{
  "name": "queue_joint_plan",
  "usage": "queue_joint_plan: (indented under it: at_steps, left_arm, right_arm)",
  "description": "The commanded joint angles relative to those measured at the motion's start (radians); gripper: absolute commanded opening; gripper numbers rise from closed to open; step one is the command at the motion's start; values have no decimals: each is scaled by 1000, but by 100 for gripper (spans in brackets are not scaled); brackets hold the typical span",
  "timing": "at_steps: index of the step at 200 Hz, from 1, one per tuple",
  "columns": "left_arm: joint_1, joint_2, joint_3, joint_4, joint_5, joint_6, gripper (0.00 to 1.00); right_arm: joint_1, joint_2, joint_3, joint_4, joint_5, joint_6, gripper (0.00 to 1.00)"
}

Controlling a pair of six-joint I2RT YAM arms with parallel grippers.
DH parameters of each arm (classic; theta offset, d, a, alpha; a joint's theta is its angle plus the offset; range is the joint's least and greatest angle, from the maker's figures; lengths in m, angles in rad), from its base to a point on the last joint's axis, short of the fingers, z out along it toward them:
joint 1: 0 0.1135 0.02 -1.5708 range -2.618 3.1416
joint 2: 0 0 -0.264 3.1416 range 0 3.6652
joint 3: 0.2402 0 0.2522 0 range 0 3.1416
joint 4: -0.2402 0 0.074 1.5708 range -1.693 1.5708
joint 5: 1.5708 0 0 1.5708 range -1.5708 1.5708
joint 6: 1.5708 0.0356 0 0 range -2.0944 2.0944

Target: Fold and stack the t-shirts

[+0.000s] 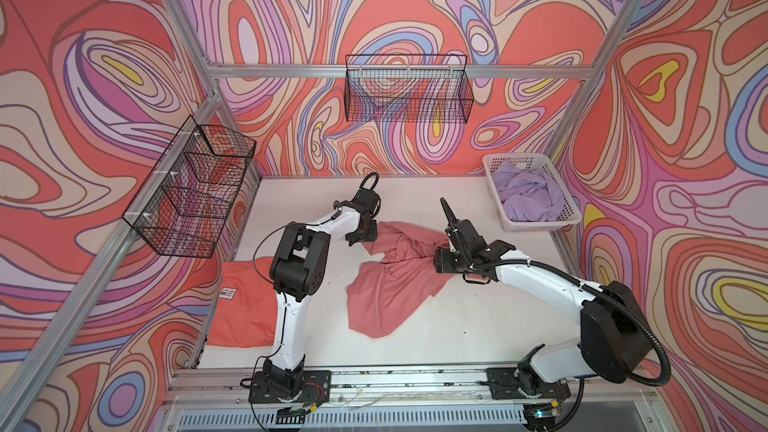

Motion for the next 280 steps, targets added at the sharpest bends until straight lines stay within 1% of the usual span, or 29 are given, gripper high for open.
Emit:
queue_joint_plan:
  at_steps: [1,15,40,49,54,61,62,63,64,65,67,68,69,72,73,83,97,127,153,173,208,229,242,254,256,259,265,266,280]
  left_arm:
    - [-6,53,9,-90,-5,14,12]
    - [-5,49,20,-88,-9,18,0]
    - [-2,50,52,-94,-30,34,0]
    - [4,54,68,-97,-34,41,0]
    - [9,57,76,-98,-36,45,0]
    - [17,60,88,-101,-37,51,0]
    - [18,61,91,-101,-37,51,0]
    - [19,62,93,-101,-37,52,0]
    - [20,62,95,-101,-37,54,0]
    - [22,62,98,-101,-38,55,0]
    - [23,63,102,-101,-40,59,0]
    - [25,64,104,-102,-40,60,0]
    - [25,65,107,-103,-40,61,0]
    - [30,67,115,-105,-42,65,0]
    - [32,67,118,-106,-42,67,0]
    - [45,78,152,-119,-53,80,0]
    - [64,89,196,-130,-63,98,0]
    - [110,122,292,-153,-82,129,0]
    - [139,156,382,-160,-96,152,0]
    - [144,188,470,-178,-113,172,0]
    - [144,232,597,-195,-152,203,0]
    - [149,255,647,-195,-168,222,0]
    - [149,267,665,-188,-156,229,0]
    - [149,273,667,-171,-108,230,0]
    - [149,273,667,-169,-98,230,3]
    - [149,275,666,-168,-84,228,11]
    - [149,278,666,-169,-59,221,32]
    - [149,278,666,-169,-54,220,32]
    - [146,268,649,-179,-11,206,59]
  right_arm:
    - [37,7,-5,41,-33,14,80]
    - [66,46,4,60,-29,17,82]
    - [82,145,18,94,6,13,82]
    - [81,175,25,105,12,9,78]
    - [82,189,28,110,17,6,74]
    - [82,208,33,111,27,0,63]
    - [82,211,34,111,28,-1,60]
    - [82,215,35,109,30,-1,54]
    - [82,217,36,108,33,-1,52]
    - [82,217,36,108,33,-1,52]
    - [82,220,37,106,38,-2,46]
    - [81,222,38,103,44,-4,40]
    - [81,222,38,103,44,-4,40]
    - [82,223,39,98,56,-6,32]
    - [82,223,40,94,64,-8,27]
    - [82,209,42,71,97,-14,13]
    - [82,142,35,28,143,-20,7]
    - [80,-17,22,-127,212,-12,2]
    - [72,-134,-17,-271,268,40,0]
    - [49,-191,-43,-342,268,96,0]
    - [41,-198,-58,-405,278,170,0]
    - [14,-199,-65,-421,299,178,0]
    - [-26,-194,-74,-401,290,158,2]
    - [-49,-183,-66,-371,282,140,10]
    - [-50,-179,-59,-367,281,136,14]
    - [-50,-176,-52,-363,279,132,15]
    - [-50,-165,-29,-350,269,121,22]
    - [-50,-164,-25,-349,268,117,23]
    - [-42,-148,30,-287,208,72,40]
